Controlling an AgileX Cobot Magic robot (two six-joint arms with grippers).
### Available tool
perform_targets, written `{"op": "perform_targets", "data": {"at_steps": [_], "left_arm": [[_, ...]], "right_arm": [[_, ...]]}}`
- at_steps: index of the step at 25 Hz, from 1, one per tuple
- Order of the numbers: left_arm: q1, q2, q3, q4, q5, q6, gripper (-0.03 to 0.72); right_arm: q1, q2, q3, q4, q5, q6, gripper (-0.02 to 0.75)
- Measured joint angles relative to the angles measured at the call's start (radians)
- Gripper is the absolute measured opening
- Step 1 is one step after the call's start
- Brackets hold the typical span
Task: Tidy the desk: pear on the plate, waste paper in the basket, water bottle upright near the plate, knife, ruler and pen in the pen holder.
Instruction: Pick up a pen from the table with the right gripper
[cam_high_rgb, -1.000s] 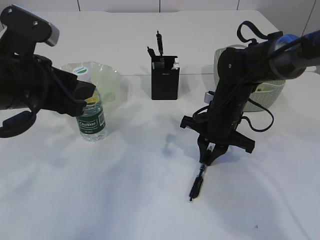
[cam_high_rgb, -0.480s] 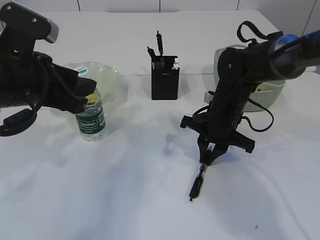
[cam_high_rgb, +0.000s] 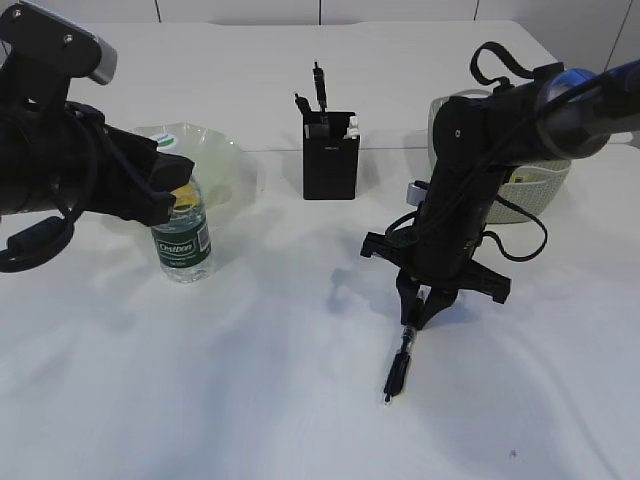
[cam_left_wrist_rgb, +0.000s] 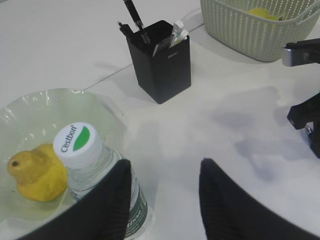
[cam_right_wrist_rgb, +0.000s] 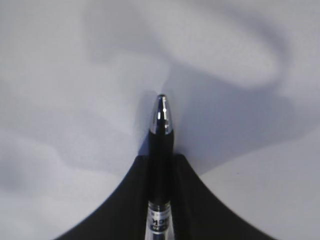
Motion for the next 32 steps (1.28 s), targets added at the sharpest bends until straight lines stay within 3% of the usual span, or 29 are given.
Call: {"op": "perform_targets", "data": {"at_steps": [14,32], "left_arm": [[0.000,0.000,0.000,0.000,0.000,0.000,0.305],[0.000,0.000,0.000,0.000,-0.004,0.000,0.303]], "right_arm": [[0.000,0.013,-0.064,-0.031,0.012,-0.004,0.087],[0.000,0.020,-0.145,-0.038,0.148,-0.052,0.086]]}}
